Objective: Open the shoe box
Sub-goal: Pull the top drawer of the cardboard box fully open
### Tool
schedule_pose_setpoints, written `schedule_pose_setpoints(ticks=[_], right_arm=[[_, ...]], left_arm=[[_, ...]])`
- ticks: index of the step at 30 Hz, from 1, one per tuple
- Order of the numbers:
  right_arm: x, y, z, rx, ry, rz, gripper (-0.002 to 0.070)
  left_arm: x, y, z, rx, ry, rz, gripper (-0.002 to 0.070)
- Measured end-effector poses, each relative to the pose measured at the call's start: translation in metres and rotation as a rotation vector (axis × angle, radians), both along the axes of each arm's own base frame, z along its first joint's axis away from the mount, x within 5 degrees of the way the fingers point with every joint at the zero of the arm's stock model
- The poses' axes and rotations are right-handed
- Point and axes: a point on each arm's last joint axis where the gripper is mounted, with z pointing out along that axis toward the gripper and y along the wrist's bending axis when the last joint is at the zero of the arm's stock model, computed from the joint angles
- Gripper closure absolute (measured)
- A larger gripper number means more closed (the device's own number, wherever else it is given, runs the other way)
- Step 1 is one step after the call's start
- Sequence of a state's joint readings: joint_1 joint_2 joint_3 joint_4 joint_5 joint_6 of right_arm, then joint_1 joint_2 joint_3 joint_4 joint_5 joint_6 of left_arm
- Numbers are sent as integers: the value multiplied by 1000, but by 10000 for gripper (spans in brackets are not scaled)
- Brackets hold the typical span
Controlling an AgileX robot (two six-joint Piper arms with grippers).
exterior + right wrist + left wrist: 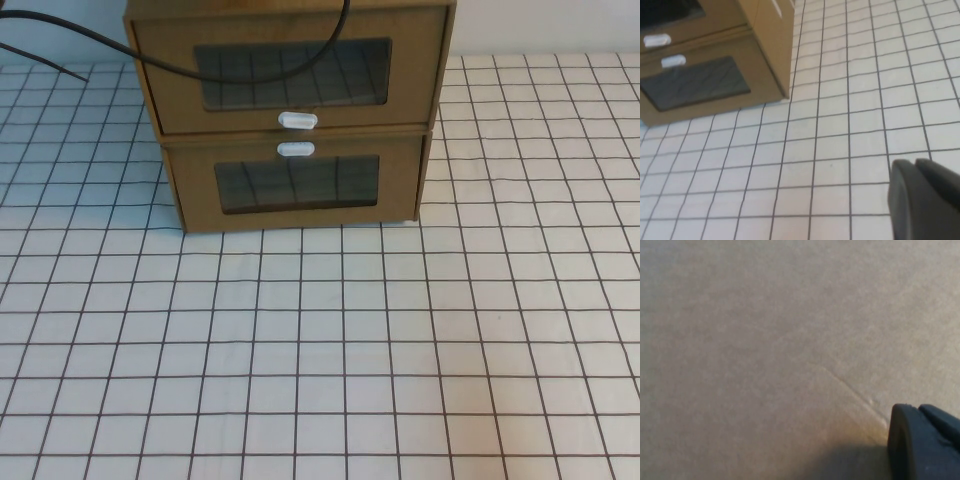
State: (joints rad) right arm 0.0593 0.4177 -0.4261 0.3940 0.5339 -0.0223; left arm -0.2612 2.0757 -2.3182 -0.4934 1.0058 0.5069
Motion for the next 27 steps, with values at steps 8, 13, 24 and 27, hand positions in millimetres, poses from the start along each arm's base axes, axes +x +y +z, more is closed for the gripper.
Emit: schedule_pose_setpoints(ticks=[8, 13, 24, 27], right_arm=[[45, 11, 19, -121, 230, 174, 689], [81, 18, 27, -168, 306, 257, 689], [132, 100, 37, -321, 311, 555, 689], [139, 128, 37, -431, 298, 617, 689]], left_arm=[[0, 0, 0, -1, 1, 1, 677], [0, 0, 0, -2, 2, 2, 677], [0, 0, 0, -2, 2, 2, 677], [0, 0, 0, -2, 2, 2, 677]])
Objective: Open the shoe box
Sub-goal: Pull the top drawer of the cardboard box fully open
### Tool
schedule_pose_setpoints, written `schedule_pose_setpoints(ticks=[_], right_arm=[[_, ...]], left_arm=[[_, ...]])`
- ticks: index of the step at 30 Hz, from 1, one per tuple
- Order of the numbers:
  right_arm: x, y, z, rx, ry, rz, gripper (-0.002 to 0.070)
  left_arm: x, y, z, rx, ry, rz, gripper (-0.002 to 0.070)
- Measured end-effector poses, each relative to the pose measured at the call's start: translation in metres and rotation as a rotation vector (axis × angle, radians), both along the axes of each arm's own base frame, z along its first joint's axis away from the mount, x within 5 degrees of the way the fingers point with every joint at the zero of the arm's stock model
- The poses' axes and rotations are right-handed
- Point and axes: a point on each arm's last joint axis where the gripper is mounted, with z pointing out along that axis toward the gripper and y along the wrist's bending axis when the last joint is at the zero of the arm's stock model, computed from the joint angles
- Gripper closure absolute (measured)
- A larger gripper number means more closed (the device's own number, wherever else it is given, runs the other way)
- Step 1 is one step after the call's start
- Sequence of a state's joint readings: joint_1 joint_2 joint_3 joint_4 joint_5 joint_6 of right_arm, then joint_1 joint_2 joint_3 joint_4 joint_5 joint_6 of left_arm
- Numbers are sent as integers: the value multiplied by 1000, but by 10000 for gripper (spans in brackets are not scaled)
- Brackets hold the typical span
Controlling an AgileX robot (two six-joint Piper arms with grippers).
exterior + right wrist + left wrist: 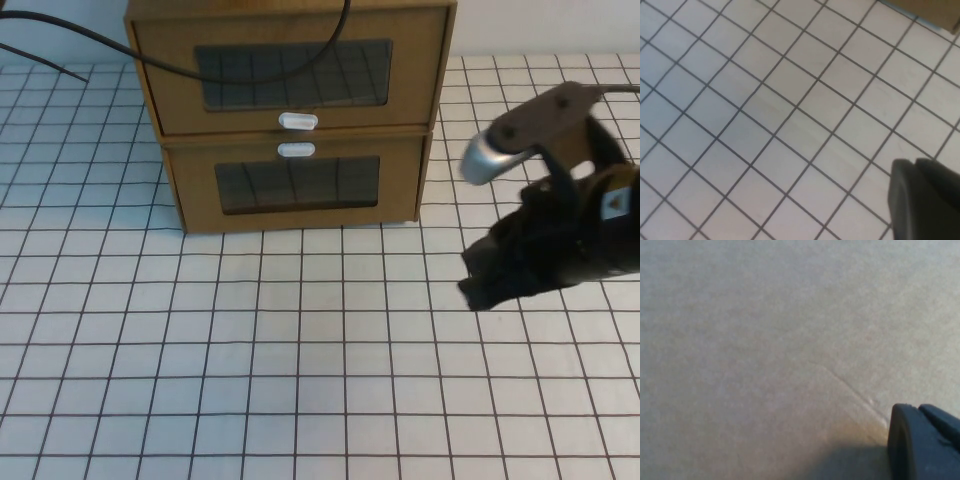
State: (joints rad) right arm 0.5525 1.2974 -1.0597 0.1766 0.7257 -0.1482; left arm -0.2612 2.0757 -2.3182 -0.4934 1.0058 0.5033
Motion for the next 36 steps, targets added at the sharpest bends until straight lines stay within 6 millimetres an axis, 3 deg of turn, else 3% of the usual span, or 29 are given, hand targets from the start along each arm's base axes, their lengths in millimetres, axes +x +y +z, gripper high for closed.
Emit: schedule_pose_setpoints(ticks=[5, 12, 17, 25, 31, 36], right_arm=[[3, 47, -4, -165, -93, 113, 689], [2, 89, -13, -367, -386, 235, 689], [8, 100, -14, -383, -505, 283, 659], [19, 110, -13, -500, -711, 404, 409], [35, 130, -18, -530, -797, 461, 393], [64, 142, -26, -518, -824, 453, 401]], left_arm=[[0, 0, 0, -5, 5, 4, 677], [0, 0, 0, -6, 10, 5, 677], [-1, 0, -1, -4, 17, 2, 677], [-1, 0, -1, -6, 27, 1, 677], [-3, 0, -2, -3, 44, -6, 677], [-3, -1, -2, -5, 47, -9, 677]])
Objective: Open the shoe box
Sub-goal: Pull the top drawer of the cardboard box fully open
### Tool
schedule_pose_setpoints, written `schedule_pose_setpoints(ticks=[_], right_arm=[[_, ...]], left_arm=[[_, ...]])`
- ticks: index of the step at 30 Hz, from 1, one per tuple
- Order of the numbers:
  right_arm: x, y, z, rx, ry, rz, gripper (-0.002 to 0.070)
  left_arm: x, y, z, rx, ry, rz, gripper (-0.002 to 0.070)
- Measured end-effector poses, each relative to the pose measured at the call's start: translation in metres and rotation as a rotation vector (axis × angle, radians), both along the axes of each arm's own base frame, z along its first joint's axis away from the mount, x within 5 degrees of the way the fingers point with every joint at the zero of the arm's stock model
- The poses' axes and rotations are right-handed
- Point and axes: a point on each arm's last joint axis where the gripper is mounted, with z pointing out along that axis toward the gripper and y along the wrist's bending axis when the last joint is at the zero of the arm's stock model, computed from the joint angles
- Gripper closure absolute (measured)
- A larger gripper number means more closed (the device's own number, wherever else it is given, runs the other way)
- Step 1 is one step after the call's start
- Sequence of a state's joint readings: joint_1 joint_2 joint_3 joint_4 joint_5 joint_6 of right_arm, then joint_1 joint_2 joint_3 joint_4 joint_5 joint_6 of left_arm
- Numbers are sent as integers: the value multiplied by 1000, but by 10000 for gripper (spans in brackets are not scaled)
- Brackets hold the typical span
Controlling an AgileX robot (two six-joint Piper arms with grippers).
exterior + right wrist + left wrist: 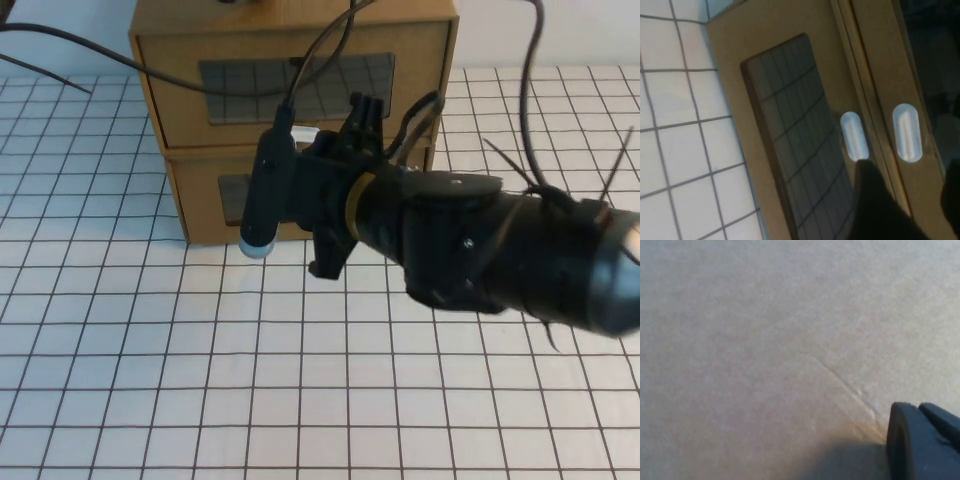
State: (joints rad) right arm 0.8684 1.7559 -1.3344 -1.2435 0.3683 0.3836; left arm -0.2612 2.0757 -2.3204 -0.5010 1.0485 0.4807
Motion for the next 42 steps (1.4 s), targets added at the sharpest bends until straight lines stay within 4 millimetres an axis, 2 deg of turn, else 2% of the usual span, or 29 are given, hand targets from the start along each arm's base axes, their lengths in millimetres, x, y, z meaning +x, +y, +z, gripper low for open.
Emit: schedule_pose_setpoints(ticks=[6, 12, 25, 32, 42], right_arm=[[32, 6, -16, -20, -11, -11, 421], [49, 13, -23, -26, -21, -14, 437], [70, 22, -30, -48, -61, -14, 442], [73, 24, -30, -63, -82, -2, 444], [76, 26, -34, -126, -134, 19, 535]], left_arm=[[0, 0, 0, -1, 2, -2, 677], [-1, 0, 0, 1, 6, -5, 677], [-1, 0, 1, 0, 7, -5, 677], [-1, 0, 1, 1, 8, -6, 677], [-1, 0, 0, 1, 10, -7, 677]])
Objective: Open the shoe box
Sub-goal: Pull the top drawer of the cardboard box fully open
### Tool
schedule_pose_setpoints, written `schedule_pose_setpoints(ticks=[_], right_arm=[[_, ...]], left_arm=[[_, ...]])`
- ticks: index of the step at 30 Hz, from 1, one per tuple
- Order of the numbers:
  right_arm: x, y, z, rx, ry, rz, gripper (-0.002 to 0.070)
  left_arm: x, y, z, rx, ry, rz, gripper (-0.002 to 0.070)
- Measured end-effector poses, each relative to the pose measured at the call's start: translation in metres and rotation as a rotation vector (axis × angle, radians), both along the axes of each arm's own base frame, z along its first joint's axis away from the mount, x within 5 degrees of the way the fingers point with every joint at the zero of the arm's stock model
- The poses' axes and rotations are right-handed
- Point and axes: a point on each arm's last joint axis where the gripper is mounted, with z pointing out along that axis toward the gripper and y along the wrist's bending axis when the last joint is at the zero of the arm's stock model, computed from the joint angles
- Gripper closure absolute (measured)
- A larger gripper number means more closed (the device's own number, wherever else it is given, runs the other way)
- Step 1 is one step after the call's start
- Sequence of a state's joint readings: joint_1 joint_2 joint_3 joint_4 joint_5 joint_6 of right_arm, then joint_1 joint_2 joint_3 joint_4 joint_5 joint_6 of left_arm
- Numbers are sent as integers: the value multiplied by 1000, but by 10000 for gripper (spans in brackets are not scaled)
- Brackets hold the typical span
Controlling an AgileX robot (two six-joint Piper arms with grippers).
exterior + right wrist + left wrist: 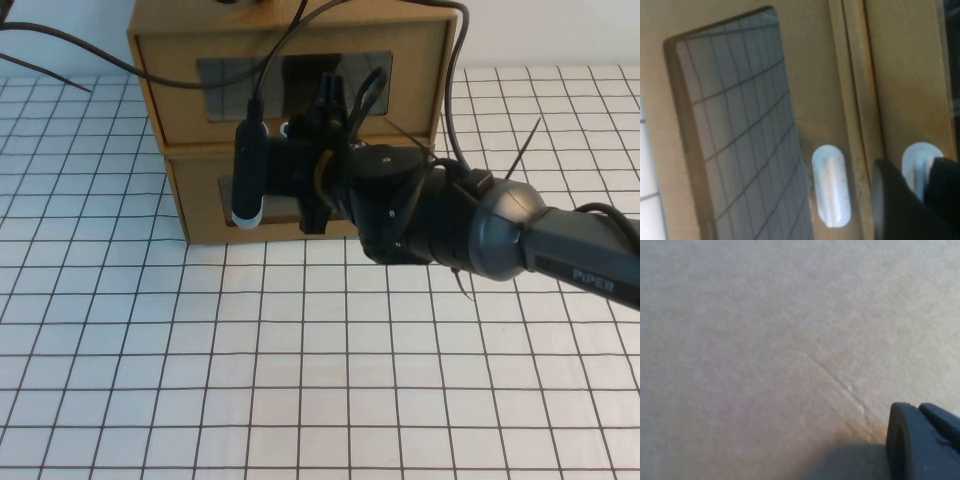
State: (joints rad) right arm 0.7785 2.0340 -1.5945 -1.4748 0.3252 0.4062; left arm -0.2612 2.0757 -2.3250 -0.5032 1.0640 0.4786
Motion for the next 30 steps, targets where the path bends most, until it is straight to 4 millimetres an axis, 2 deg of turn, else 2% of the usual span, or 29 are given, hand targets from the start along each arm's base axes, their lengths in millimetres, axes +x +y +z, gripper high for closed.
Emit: schedule_pose_setpoints(ticks=[9, 15, 20, 24, 30], right_arm=[[5, 1, -4, 10, -49, -26, 571], [5, 2, -3, 17, -56, -30, 659], [5, 3, -3, 20, -52, -33, 664], [0, 1, 0, 40, -35, -43, 665], [-18, -7, 3, 34, -12, -42, 668]], left_arm=[[0, 0, 0, 1, 1, -1, 677], [0, 0, 0, 1, 2, -1, 677], [0, 0, 0, -3, 5, 2, 677], [0, 0, 0, -6, 13, 4, 677], [-2, -1, -1, -17, 31, -5, 677]])
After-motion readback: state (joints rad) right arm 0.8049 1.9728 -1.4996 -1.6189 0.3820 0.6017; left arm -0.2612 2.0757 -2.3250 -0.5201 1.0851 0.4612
